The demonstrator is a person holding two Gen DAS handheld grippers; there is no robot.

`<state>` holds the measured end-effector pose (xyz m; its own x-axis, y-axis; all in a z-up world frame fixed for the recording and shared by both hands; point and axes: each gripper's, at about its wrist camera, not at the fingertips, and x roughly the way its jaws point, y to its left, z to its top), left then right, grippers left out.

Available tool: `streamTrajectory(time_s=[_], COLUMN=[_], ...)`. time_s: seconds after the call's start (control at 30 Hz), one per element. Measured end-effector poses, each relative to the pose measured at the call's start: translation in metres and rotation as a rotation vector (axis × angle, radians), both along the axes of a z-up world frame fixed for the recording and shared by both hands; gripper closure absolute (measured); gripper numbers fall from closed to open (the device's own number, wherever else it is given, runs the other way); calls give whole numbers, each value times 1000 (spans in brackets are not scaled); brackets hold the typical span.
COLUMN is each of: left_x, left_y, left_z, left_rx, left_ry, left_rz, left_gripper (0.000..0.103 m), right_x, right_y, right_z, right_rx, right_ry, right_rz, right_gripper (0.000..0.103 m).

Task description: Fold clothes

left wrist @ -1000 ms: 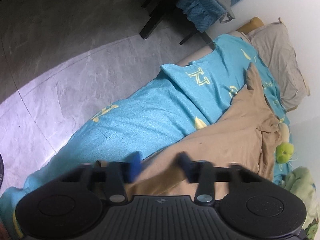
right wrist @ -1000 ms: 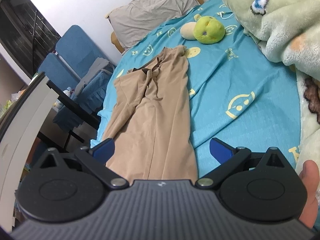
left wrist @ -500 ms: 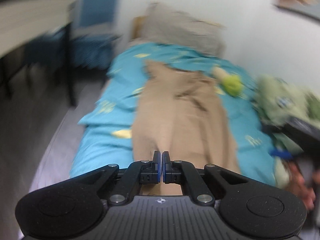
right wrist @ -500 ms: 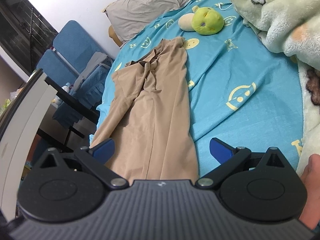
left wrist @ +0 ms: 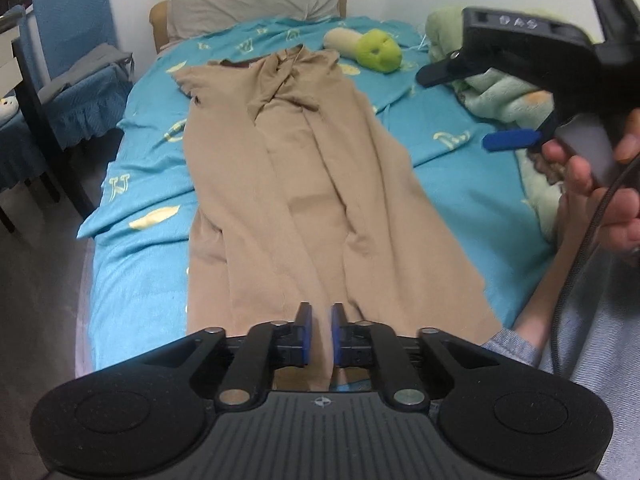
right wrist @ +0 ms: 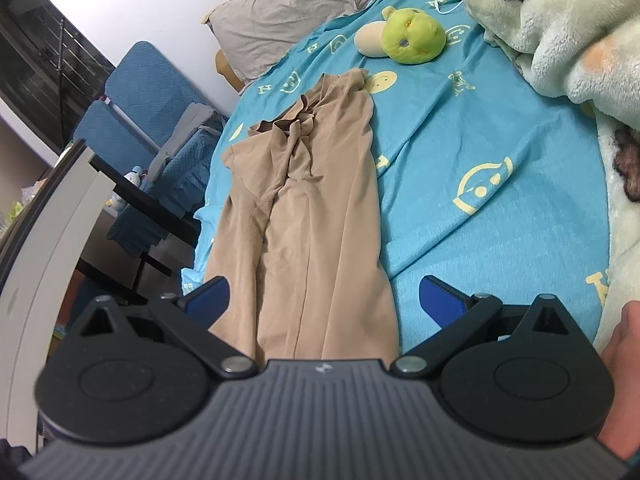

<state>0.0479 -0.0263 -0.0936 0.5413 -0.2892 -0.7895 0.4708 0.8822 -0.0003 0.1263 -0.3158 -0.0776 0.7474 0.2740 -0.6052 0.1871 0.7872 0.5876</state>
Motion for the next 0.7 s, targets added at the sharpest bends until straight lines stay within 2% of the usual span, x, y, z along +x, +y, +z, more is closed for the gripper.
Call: streamTrajectory(time_s=[0.03, 0.1, 0.13, 0.37, 0.43, 0.47, 0.5, 0.57, 0.63, 0.7], left_x=[0, -2, -1, 8, 11, 13, 15, 18, 21, 20], left_y=[0, -1, -3, -13, -13, -13, -13, -14, -14, -11], left_z=[0, 0, -1, -13, -16, -18, -20, -23, -27, -23], left_rx=[-4, -3, 3, 48, 52, 55, 57, 62, 66, 32], left_ry=[-4, -14, -14, 21, 36, 43, 51, 66, 81, 77], left_rz=[-4, -12, -15, -28, -24, -21, -19, -14, -10, -23], left_gripper=[79, 63, 61, 59, 61, 68, 82, 100, 102, 102], right_x=[0, 0, 0, 0, 0, 0, 0, 1, 0, -1], right_y=[0, 1, 1, 1, 1, 0, 0, 0, 0, 0], right_z=[0, 0, 0, 0, 0, 0, 0, 0, 0, -1], right_rx=[2, 5, 6, 13, 13, 13, 13, 15, 17, 19], right_ry=[0, 0, -1, 1, 0, 0, 1, 4, 4, 5], right_rz=[1, 3, 3, -1, -1, -1, -2, -4, -5, -7], right_gripper=[0, 0, 0, 0, 0, 0, 0, 0, 0, 0])
